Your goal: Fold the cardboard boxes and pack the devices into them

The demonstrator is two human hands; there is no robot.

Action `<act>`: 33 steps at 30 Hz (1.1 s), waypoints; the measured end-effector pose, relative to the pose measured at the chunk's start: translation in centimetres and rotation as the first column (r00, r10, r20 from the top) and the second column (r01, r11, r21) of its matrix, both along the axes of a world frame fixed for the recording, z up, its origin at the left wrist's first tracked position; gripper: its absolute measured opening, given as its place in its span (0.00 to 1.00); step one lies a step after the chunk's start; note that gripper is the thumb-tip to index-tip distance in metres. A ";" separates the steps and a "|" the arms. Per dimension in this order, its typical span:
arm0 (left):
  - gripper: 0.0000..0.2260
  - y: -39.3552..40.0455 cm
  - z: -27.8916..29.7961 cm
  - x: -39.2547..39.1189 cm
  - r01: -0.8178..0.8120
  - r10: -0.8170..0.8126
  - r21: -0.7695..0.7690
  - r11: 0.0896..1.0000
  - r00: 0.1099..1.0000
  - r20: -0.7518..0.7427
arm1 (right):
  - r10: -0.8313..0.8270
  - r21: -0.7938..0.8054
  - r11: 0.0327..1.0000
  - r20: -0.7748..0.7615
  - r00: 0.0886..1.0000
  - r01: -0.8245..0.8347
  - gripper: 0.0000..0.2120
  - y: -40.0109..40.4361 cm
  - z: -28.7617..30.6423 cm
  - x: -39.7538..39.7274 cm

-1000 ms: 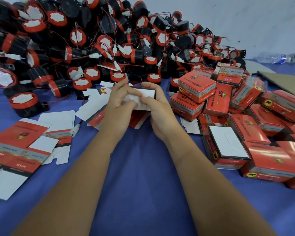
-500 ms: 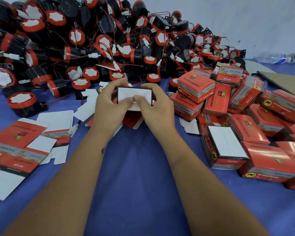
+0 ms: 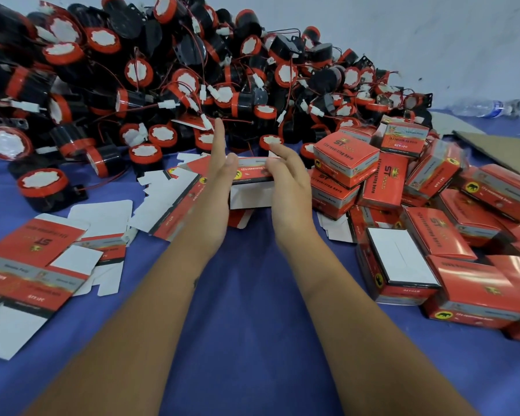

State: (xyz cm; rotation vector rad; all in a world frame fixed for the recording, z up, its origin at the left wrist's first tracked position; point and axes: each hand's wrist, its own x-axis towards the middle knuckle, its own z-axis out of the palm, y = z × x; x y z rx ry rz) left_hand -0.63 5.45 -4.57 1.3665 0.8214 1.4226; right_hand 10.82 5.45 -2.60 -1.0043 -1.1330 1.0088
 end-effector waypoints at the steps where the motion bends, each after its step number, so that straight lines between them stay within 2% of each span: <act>1: 0.28 -0.1 0.0 0.3 -0.017 0.017 -0.014 1.000 1.000 0.006 | -0.038 0.044 0.998 0.006 0.999 0.037 0.15 -0.2 -0.1 -0.1; 4: 0.32 0.4 -0.3 0.0 0.047 -0.030 -0.089 0.995 0.983 0.183 | -0.087 0.264 0.963 0.093 0.992 0.060 0.17 -0.7 -0.2 -0.3; 5: 0.29 0.4 -0.1 -0.1 0.095 -0.064 -0.114 0.989 0.966 0.252 | -0.097 0.338 0.940 0.132 0.986 0.048 0.19 -0.8 -0.3 -0.4; 7: 0.18 0.1 0.6 -0.3 0.175 -0.121 -0.167 0.970 0.949 0.290 | -0.138 0.450 0.892 0.210 0.968 0.030 0.23 -0.9 -0.6 -0.7; 9: 0.15 0.0 0.7 -0.5 0.160 -0.095 -0.198 0.967 0.949 0.302 | -0.184 0.497 0.867 0.281 0.942 0.022 0.26 -0.8 -1.0 -0.8; 11: 0.13 0.3 1.0 -0.9 0.043 0.021 -0.194 0.980 0.949 0.315 | -0.180 0.468 0.883 0.327 0.928 0.007 0.28 -0.5 -1.4 -0.6; 13: 0.10 0.9 1.1 -1.8 -0.128 0.190 -0.204 0.971 0.927 0.323 | -0.152 0.371 0.929 0.393 0.907 -0.005 0.30 0.2 -1.8 -0.2; 17: 0.19 1.6 0.4 -2.4 -0.493 0.542 -0.228 0.839 0.790 0.287 | -0.112 0.112 0.992 0.478 0.871 0.066 0.30 2.2 -2.6 0.4; 20: 0.24 1.7 -0.1 -1.8 -0.624 0.637 -0.132 0.770 0.744 0.199 | -0.141 0.068 0.990 0.550 0.823 0.124 0.29 3.6 -2.8 0.1; 22: 0.25 1.9 -0.5 -1.5 -0.651 0.653 -0.058 0.757 0.749 0.112 | -0.154 0.097 0.988 0.603 0.783 0.120 0.28 5.2 -2.6 -0.1; 26: 0.25 2.1 -0.9 -1.1 -0.616 0.625 -0.113 0.779 0.777 0.071 | -0.197 0.074 0.978 0.614 0.764 0.193 0.28 9.7 -1.6 -0.3; 30: 0.21 2.1 -1.1 -0.8 -0.608 0.618 -0.131 0.783 0.785 0.051 | -0.242 -0.031 0.945 0.605 0.759 0.325 0.36 14.0 -1.9 0.1; 33: 0.19 2.2 -1.1 -0.6 -0.570 0.590 -0.176 0.803 0.802 0.096 | -0.203 -0.121 0.912 0.698 0.687 0.392 0.42 16.2 -2.1 0.2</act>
